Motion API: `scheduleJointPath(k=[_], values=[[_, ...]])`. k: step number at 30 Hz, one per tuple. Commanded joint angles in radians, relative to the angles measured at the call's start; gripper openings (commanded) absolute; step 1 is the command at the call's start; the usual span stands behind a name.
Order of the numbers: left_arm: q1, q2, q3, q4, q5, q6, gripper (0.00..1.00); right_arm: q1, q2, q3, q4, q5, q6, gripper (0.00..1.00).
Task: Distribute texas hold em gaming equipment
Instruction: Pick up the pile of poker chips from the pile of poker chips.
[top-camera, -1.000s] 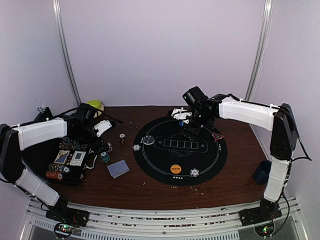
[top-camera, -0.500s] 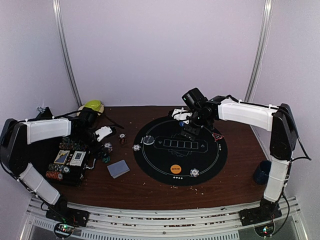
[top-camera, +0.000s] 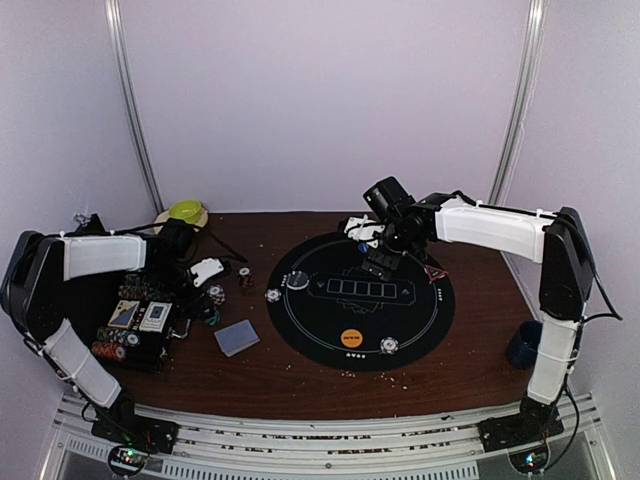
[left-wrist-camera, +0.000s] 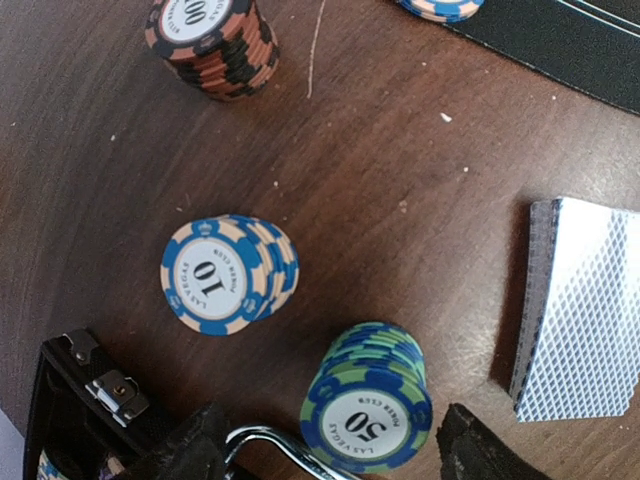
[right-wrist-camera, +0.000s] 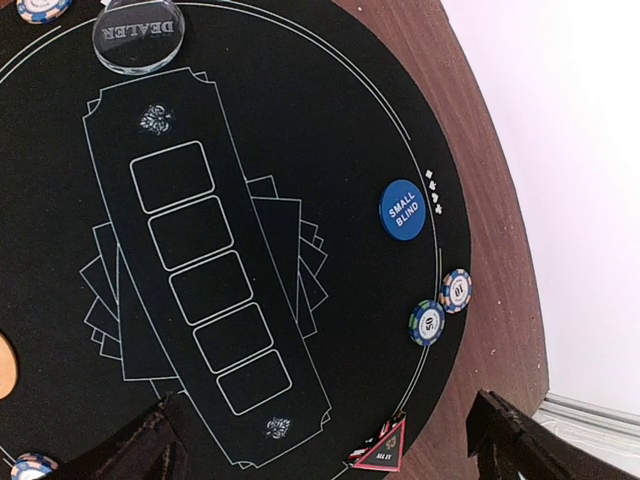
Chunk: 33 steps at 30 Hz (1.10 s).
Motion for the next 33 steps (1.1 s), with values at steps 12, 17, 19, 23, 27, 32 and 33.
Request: scheduleJointPath(k=[12,17,19,23,27,32,33], values=[[0.020,0.038,0.042,-0.022,0.088,0.029,0.64,0.008,0.009,-0.016,0.025,0.049,0.001,1.00],[0.021,0.041,0.044,-0.022,0.085,0.027,0.58,0.008,0.011,-0.016,0.025,0.051,0.001,1.00],[0.021,0.039,0.045,-0.023,0.085,0.027,0.56,0.009,0.011,-0.016,0.027,0.052,0.001,1.00],[0.021,0.034,0.043,-0.026,0.086,0.030,0.51,0.010,0.010,-0.017,0.029,0.058,0.001,1.00],[0.022,0.034,0.041,-0.028,0.083,0.031,0.48,0.010,0.008,-0.019,0.033,0.064,0.001,1.00],[0.021,0.038,0.042,-0.031,0.081,0.031,0.41,0.010,0.006,-0.021,0.036,0.070,0.000,1.00],[0.021,0.037,0.041,-0.032,0.082,0.031,0.40,0.010,0.006,-0.021,0.036,0.072,0.000,1.00]])
